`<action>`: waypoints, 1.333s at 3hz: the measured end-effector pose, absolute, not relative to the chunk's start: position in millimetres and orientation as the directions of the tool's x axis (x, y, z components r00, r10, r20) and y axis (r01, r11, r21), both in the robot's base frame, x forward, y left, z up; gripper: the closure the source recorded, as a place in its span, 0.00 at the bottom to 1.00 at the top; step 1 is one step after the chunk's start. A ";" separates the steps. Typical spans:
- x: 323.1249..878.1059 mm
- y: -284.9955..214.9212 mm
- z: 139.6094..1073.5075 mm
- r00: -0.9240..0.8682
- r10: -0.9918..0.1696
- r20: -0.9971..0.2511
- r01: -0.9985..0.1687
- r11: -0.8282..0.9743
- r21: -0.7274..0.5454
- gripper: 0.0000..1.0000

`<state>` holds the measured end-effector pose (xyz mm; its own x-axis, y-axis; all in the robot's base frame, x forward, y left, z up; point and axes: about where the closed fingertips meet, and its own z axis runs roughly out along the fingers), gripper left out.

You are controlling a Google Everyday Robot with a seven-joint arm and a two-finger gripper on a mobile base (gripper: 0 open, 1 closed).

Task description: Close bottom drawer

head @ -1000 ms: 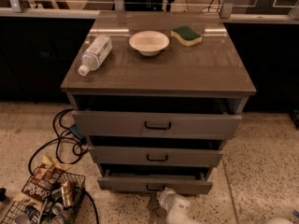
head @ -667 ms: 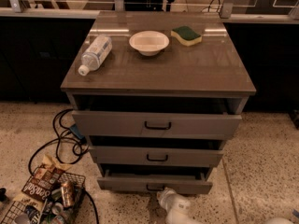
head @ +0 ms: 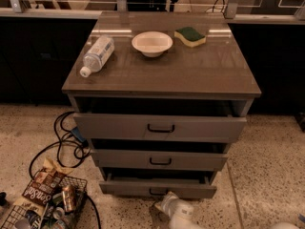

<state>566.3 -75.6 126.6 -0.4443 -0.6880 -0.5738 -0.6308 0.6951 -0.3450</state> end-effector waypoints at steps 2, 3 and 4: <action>562.4 -74.0 126.3 -0.445 -0.688 -0.574 -0.631 0.695 -0.345 0.00; 562.2 -73.6 125.9 -0.445 -0.687 -0.574 -0.631 0.696 -0.343 0.15; 562.1 -73.4 125.7 -0.446 -0.687 -0.574 -0.631 0.696 -0.343 0.47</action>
Offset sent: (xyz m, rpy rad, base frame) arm 0.0000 0.0000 -0.0001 0.0000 0.0001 0.0000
